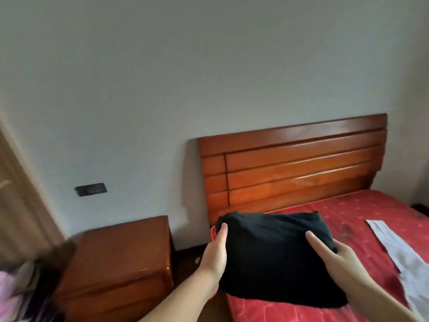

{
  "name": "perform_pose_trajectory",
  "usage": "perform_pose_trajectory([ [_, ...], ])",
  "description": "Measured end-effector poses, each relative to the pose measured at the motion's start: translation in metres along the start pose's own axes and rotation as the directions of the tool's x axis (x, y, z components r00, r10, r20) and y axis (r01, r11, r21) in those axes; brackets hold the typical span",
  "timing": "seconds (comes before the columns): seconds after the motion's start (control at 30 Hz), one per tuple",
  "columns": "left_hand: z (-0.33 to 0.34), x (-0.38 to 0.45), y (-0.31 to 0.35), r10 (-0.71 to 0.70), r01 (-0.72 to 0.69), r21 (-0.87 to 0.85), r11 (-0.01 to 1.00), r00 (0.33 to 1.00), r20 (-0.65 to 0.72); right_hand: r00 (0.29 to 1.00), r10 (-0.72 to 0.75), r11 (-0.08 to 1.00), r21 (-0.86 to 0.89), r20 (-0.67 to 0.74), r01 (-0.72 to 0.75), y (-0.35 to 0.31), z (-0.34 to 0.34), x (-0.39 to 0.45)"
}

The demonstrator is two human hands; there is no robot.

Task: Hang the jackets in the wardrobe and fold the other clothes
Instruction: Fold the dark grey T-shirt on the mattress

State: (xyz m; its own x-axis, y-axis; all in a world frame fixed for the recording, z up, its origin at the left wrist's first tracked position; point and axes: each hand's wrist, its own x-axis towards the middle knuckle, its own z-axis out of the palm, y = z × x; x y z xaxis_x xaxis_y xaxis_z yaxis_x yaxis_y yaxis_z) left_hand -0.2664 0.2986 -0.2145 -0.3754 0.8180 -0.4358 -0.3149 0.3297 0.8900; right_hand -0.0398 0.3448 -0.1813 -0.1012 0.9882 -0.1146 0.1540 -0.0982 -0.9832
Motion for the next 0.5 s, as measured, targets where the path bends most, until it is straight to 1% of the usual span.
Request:
perform_pose_trajectory([
  [0.13,-0.13,0.003,0.047,0.023,-0.044,-0.104,0.994,0.981,-0.191,0.972,-0.045,0.998,-0.025,0.229,0.052,-0.053,0.138,0.016],
  [0.2,-0.195,0.007,0.066,0.008,-0.051,-0.151,0.987,0.962,-0.272,0.942,-0.065,0.996,-0.029,0.33,0.079,-0.073,0.211,0.02],
  [0.27,-0.259,0.011,0.085,0.011,-0.08,-0.173,0.982,0.929,-0.369,0.907,-0.068,0.996,-0.025,0.416,0.086,-0.089,0.286,0.025],
  [0.37,-0.353,0.016,0.1,0.016,-0.126,-0.181,0.975,0.859,-0.513,0.843,-0.031,0.997,-0.046,0.537,0.066,-0.101,0.391,0.024],
  [0.43,-0.404,0.017,0.109,-0.005,-0.135,-0.194,0.972,0.807,-0.59,0.804,0.0,0.996,-0.067,0.594,0.05,-0.107,0.449,0.023],
  [0.5,-0.45,0.018,0.117,-0.021,-0.173,-0.21,0.962,0.722,-0.692,0.762,0.017,0.995,-0.083,0.648,0.048,-0.117,0.504,0.02],
])
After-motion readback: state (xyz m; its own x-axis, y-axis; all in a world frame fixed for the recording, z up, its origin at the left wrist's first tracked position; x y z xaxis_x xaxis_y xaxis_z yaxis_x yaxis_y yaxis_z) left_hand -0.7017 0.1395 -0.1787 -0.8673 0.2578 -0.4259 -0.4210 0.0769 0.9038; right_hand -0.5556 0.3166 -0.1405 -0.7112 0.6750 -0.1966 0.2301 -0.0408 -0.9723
